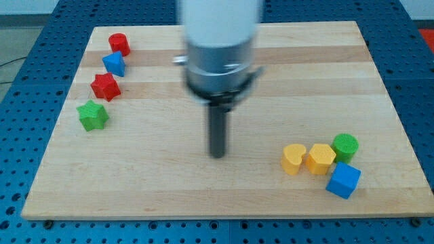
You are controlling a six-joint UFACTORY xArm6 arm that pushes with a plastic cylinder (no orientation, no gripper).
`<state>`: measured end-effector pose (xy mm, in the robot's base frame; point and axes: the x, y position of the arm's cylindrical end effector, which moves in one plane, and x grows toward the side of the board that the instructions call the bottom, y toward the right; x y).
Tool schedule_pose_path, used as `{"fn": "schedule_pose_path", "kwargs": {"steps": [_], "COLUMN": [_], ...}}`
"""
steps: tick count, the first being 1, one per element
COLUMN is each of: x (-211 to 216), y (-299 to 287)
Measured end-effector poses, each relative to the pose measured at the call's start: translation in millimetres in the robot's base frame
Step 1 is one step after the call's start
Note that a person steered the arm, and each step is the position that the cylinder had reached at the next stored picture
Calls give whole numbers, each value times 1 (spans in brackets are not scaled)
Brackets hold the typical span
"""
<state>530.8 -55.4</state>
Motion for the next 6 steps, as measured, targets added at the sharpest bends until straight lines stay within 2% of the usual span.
{"fn": "schedule_pose_path", "kwargs": {"steps": [1, 2, 3, 4, 6], "x": [17, -17, -41, -78, -91], "y": [-126, -249, -245, -205, -57]}}
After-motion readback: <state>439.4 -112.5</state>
